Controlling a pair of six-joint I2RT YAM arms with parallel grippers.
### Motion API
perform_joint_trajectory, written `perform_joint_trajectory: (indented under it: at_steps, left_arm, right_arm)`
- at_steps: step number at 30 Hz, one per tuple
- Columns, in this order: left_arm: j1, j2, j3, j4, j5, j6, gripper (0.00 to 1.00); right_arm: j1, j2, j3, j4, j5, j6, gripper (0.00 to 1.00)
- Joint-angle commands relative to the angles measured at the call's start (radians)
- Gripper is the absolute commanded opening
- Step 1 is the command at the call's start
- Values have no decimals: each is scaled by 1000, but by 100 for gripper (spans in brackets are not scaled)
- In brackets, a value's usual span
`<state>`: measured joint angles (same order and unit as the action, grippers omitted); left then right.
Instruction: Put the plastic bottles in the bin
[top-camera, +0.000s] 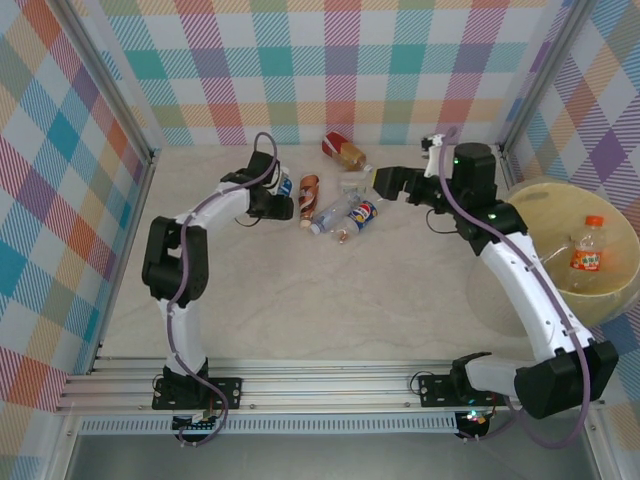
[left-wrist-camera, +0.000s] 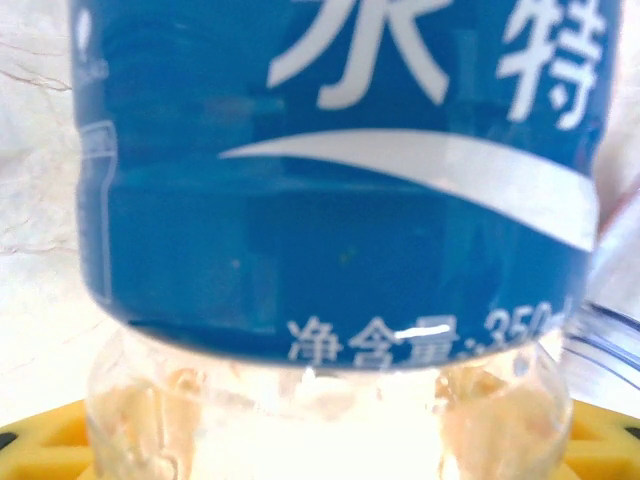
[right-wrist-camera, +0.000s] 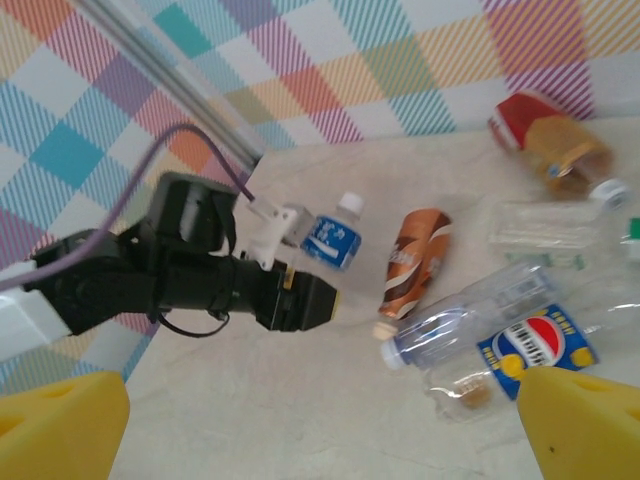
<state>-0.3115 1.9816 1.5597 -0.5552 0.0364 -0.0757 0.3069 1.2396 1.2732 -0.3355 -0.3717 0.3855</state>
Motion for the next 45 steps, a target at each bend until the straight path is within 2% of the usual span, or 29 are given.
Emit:
perform_joint_trajectory:
  at_steps: [1,6,10,14,21,26,29,36,42,45]
  left_arm:
    - [5,-119,-65,66,48,-80,47]
    - [2,-263,-195,157,124,-169,44]
    - [-6,-386,-281,221,199,-215,45]
    - [-13,-475,-309,218,251,-225,45]
    - [-29,-611,-374,353,476,-262,46]
    - [-42,-664,-398,449,607,-295,46]
    - [-52,-697,-412,499,608,-325,46]
    - [-80,-732,-432,604,703,-338,47]
    - [-111,-734,-424,608,742,-306,47]
    - [-119,-725,-420,610,747,-304,47]
  right_arm:
    - [54,33,-6,84,5,28,100]
    - [104,87,-33,185,52,124,100]
    - [125,132,-24,236,16,172,100]
    - [153,175,24,245,-28,183,100]
    - [192,202,70,299,-83,214,100]
    - [200,218,95,394,-192,248,100]
    - [206,224,113,418,-235,253,100]
    - [222,241,129,461,-244,260,100]
    - [243,301,206,470,-331,292,100]
    - [258,315,222,467,-333,282,100]
